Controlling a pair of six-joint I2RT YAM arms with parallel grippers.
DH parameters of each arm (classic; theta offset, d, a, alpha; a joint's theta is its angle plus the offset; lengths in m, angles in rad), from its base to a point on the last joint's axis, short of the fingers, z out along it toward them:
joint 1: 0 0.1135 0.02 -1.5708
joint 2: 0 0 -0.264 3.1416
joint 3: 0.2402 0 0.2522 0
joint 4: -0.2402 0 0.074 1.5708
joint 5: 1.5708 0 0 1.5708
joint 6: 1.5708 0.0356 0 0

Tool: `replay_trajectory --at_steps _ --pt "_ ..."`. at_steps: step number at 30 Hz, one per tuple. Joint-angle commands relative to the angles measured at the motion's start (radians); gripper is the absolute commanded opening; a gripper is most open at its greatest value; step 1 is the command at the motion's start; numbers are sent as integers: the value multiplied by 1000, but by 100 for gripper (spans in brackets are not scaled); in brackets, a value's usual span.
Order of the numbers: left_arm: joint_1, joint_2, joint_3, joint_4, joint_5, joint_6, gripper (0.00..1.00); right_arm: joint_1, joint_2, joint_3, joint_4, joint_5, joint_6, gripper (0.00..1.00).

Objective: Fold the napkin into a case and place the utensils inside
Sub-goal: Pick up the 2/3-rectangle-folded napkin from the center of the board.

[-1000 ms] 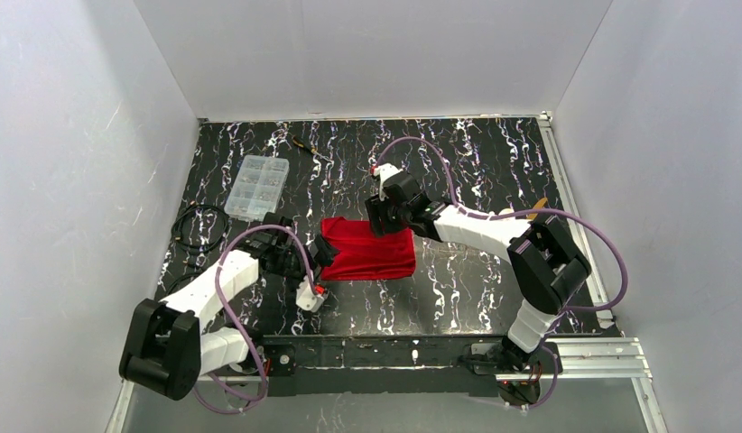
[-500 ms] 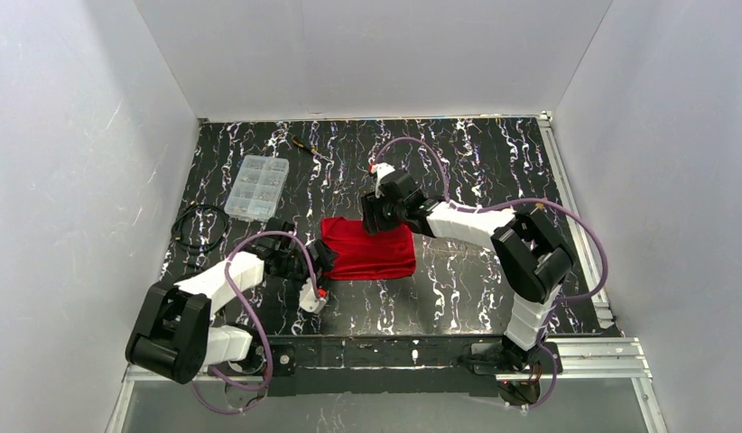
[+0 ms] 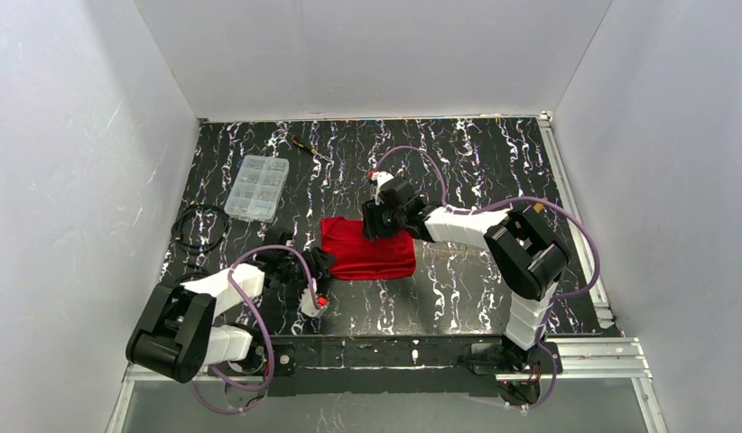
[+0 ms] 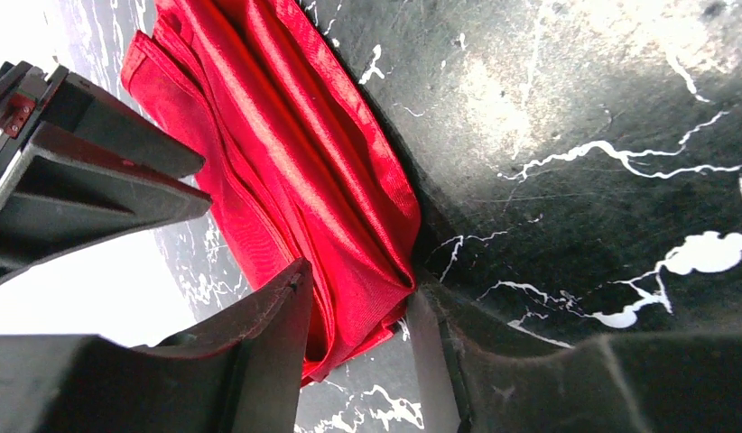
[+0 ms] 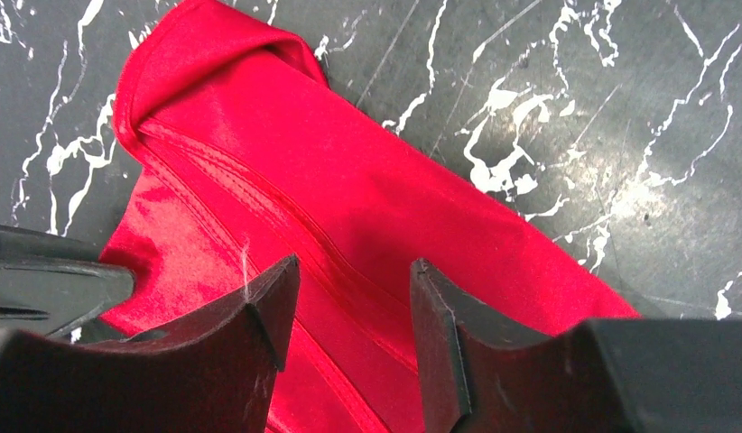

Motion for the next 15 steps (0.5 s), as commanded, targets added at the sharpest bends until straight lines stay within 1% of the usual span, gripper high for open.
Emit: replay_trajectory --at_steps 1,5,8,10,13,15 --pt "3 -26 -41 -33 -9 182 40 -3 -2 -17 51 -8 21 56" --pt "3 -44 -60 28 10 146 40 -3 8 -26 56 -5 22 56" --pt "3 -70 -48 31 37 94 41 -3 9 -37 61 -3 24 55" --pt "1 -84 -39 29 45 59 39 -2 11 -44 66 -2 26 55" --pt "1 -88 -37 29 45 45 33 -3 17 -51 70 -3 30 55" --pt "1 -87 -42 26 49 46 22 -3 19 -57 77 -5 33 55"
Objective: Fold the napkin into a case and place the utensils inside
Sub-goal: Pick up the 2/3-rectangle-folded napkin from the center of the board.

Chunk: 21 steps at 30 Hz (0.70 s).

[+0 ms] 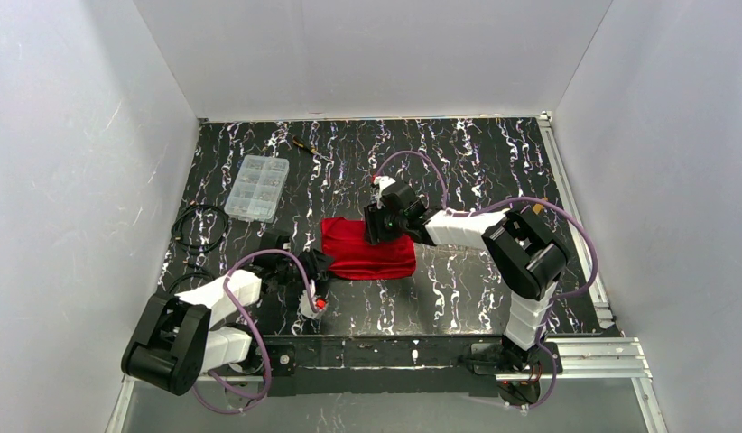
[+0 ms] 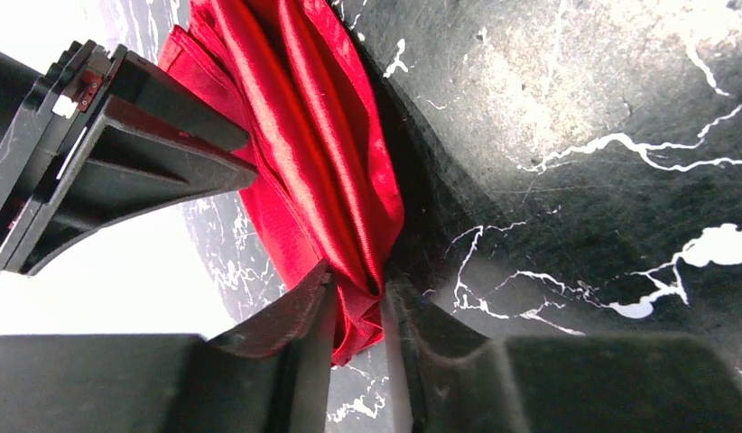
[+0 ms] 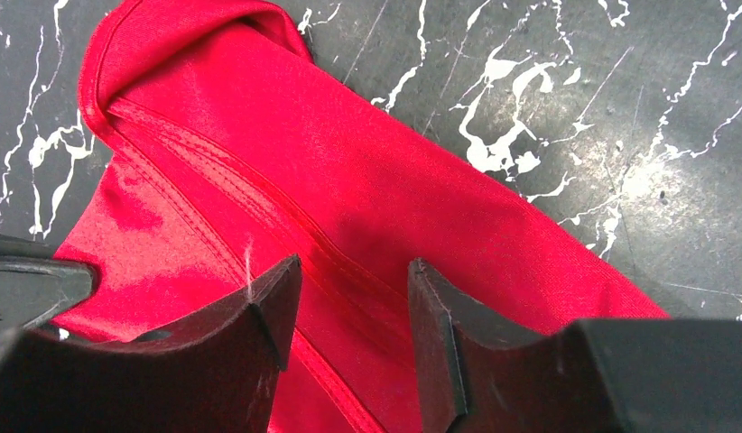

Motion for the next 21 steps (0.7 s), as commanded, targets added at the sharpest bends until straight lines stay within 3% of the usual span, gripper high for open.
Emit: replay_trajectory --at_steps 1,5,11,17,21 --pt "1 -13 -1 -20 50 56 19 -2 17 -17 44 -5 12 55" --pt "1 -13 -8 -22 63 58 0 -3 16 -30 49 -3 15 55" --pt "-8 -16 16 -26 83 -40 0 -3 12 -56 59 6 15 54" --pt "-46 0 123 -53 33 -355 0 -1 -8 -95 58 11 17 52" --pt "-53 27 235 -185 1 -587 0 -1 -51 -128 68 11 18 51"
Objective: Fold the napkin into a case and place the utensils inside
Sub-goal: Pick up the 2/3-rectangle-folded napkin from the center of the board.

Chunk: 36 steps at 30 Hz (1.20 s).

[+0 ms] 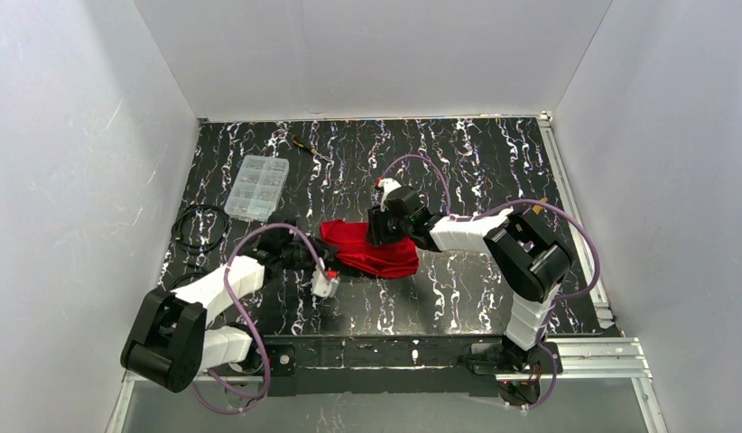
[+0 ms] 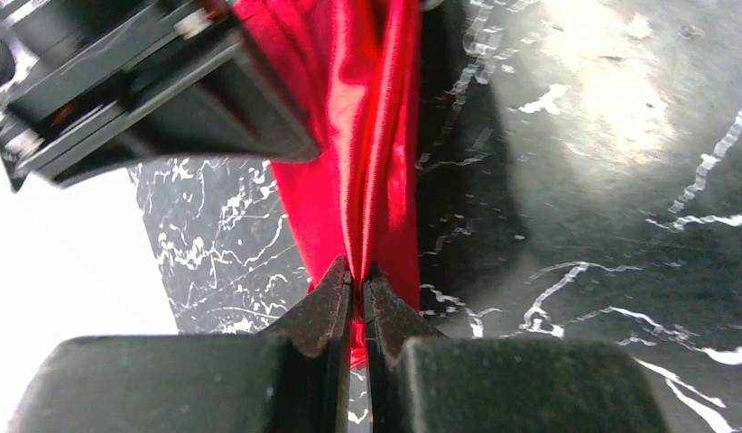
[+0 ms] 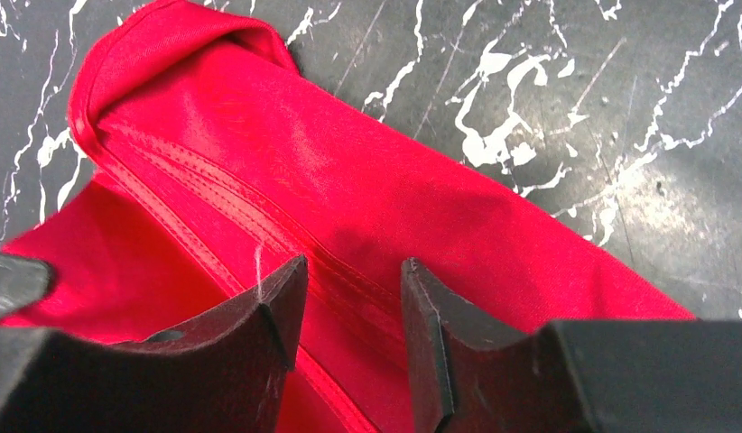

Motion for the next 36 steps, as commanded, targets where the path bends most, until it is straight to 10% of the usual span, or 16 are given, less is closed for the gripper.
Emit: replay_trajectory --at_steps 1,13,36 --pt "-9 26 138 -172 -7 -334 0 -1 -48 -55 -44 9 8 51" --pt "-8 332 516 -690 39 -570 0 0 -74 -77 -35 -89 -35 48" --pt "96 669 815 -1072 168 -693 0 -36 -156 -92 71 -253 -38 64"
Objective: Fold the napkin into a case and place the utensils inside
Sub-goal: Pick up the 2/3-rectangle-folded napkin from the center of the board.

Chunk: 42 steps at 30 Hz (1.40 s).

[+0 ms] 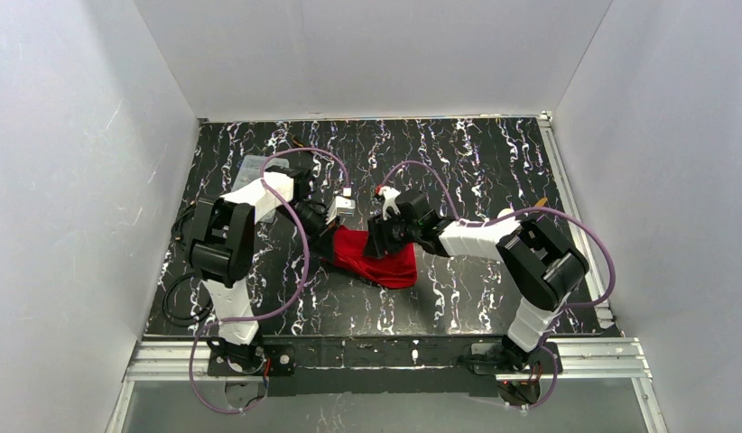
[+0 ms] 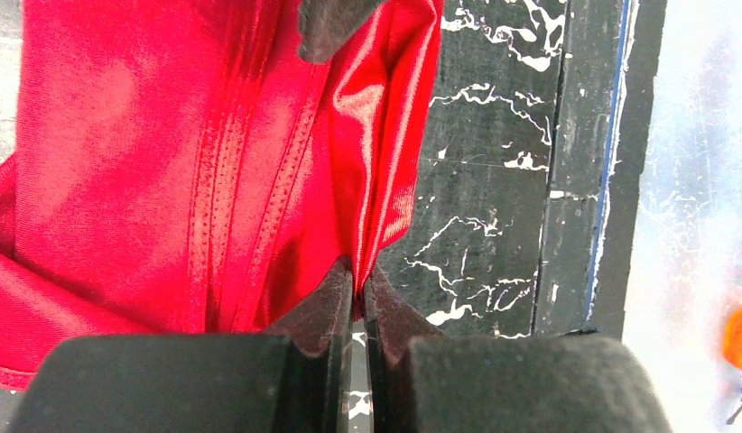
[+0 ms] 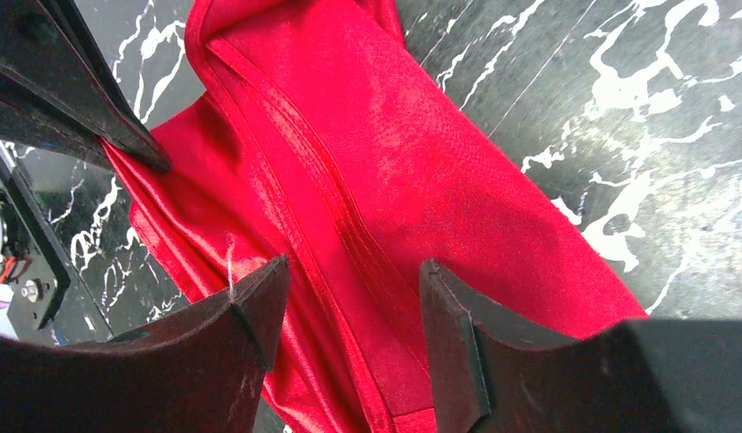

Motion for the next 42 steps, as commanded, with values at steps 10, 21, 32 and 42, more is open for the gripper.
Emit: replay_trajectory --at_steps 10,21,32,42 --pt "45 66 67 -115 98 -1 0 24 -106 -20 200 -98 -60 68" --pt "57 87 83 -128 104 15 0 109 -90 -81 356 -110 -158 73" --pt "78 106 90 -157 125 25 0 189 -12 -99 447 -1 -280 72" --pt "79 112 91 -157 130 23 0 208 17 -107 493 75 -305 17"
